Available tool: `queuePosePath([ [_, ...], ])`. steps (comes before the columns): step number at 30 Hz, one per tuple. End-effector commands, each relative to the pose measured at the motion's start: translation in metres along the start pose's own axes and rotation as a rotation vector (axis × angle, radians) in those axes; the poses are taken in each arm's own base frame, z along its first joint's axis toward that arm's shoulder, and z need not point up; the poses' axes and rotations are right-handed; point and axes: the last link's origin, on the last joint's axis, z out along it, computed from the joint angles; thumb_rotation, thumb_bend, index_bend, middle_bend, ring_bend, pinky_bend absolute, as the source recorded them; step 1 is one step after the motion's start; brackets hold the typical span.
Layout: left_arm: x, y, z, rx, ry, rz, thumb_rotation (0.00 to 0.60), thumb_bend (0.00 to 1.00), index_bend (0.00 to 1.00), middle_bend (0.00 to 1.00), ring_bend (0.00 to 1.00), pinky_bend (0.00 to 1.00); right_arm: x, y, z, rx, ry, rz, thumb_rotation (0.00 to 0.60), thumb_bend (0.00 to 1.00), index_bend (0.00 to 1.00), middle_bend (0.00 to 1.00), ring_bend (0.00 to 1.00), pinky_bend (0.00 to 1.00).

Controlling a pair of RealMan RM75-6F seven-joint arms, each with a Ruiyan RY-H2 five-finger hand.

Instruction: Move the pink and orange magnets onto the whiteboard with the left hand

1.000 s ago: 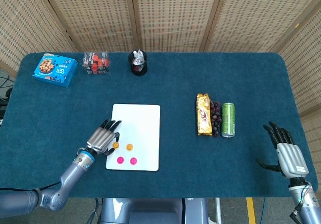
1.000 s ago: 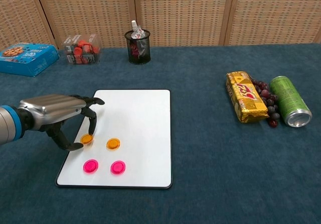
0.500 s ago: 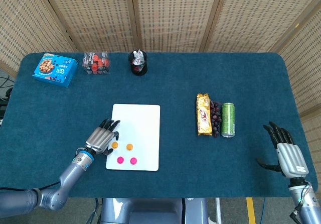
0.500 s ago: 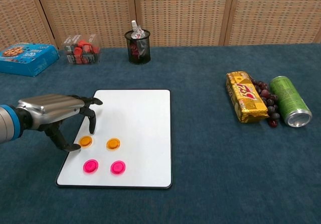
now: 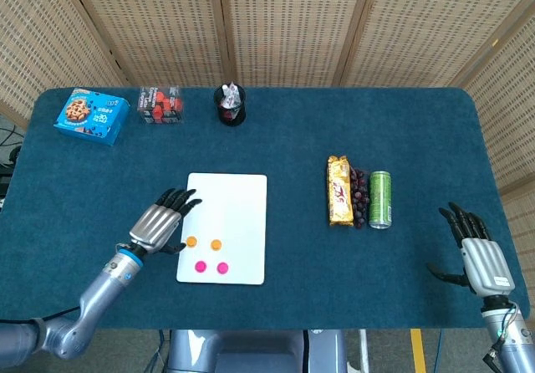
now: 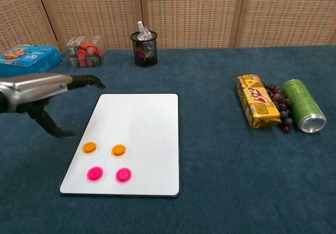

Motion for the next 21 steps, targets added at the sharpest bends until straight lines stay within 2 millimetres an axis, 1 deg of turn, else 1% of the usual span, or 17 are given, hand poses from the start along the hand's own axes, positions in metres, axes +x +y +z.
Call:
queuePosePath([
  [1, 0.015, -0.025, -0.039, 0.054, 0.06, -0.036, 0.6, 0.18, 0.04, 0.0, 0.0, 0.0, 0.0, 0.0, 0.0, 0.003, 0.009, -0.011, 0.6, 0.26, 0.0, 0.0, 0.0, 0.0],
  [5, 0.02, -0.056, -0.083, 0.157, 0.111, -0.052, 0.6, 0.15, 0.01, 0.0, 0.0, 0.0, -0.001, -0.001, 0.0, 0.009, 0.022, -0.026, 0.6, 0.26, 0.0, 0.0, 0.0, 0.0],
  [7, 0.021, -0.075, -0.11, 0.25, 0.163, -0.053, 0.6, 0.13, 0.0, 0.0, 0.0, 0.0, -0.001, -0.001, -0.001, 0.015, 0.03, -0.039, 0.6, 0.26, 0.0, 0.0, 0.0, 0.0],
  [9, 0.021, -0.087, -0.133, 0.324, 0.214, -0.042, 0.6, 0.1, 0.0, 0.0, 0.0, 0.0, -0.001, -0.002, -0.001, 0.02, 0.039, -0.052, 0.6, 0.26, 0.0, 0.0, 0.0, 0.0],
  [10, 0.019, -0.093, -0.147, 0.376, 0.245, -0.042, 0.6, 0.08, 0.0, 0.0, 0.0, 0.0, -0.001, -0.002, -0.001, 0.022, 0.047, -0.063, 0.6, 0.26, 0.0, 0.0, 0.0, 0.0],
  [11, 0.019, -0.093, -0.152, 0.389, 0.255, -0.043, 0.6, 0.05, 0.0, 0.0, 0.0, 0.0, -0.001, -0.002, -0.001, 0.023, 0.051, -0.069, 0.6, 0.26, 0.0, 0.0, 0.0, 0.0],
  [12, 0.016, -0.098, -0.169, 0.443, 0.273, -0.065, 0.6, 0.03, 0.0, 0.0, 0.0, 0.0, 0.0, -0.003, -0.001, 0.027, 0.068, -0.089, 0.6, 0.26, 0.0, 0.0, 0.0, 0.0],
  [15, 0.015, -0.102, -0.197, 0.489, 0.289, -0.086, 0.6, 0.01, 0.0, 0.0, 0.0, 0.0, -0.001, -0.003, -0.002, 0.03, 0.106, -0.13, 0.6, 0.26, 0.0, 0.0, 0.0, 0.0],
  [18, 0.016, -0.106, -0.215, 0.502, 0.307, -0.097, 0.6, 0.01, 0.0, 0.0, 0.0, 0.0, -0.001, -0.004, -0.003, 0.033, 0.134, -0.158, 0.6, 0.26, 0.0, 0.0, 0.0, 0.0],
  [21, 0.017, -0.11, -0.222, 0.482, 0.323, -0.126, 0.6, 0.01, 0.0, 0.0, 0.0, 0.0, -0.002, -0.004, -0.004, 0.034, 0.151, -0.178, 0.6, 0.26, 0.0, 0.0, 0.0, 0.0],
])
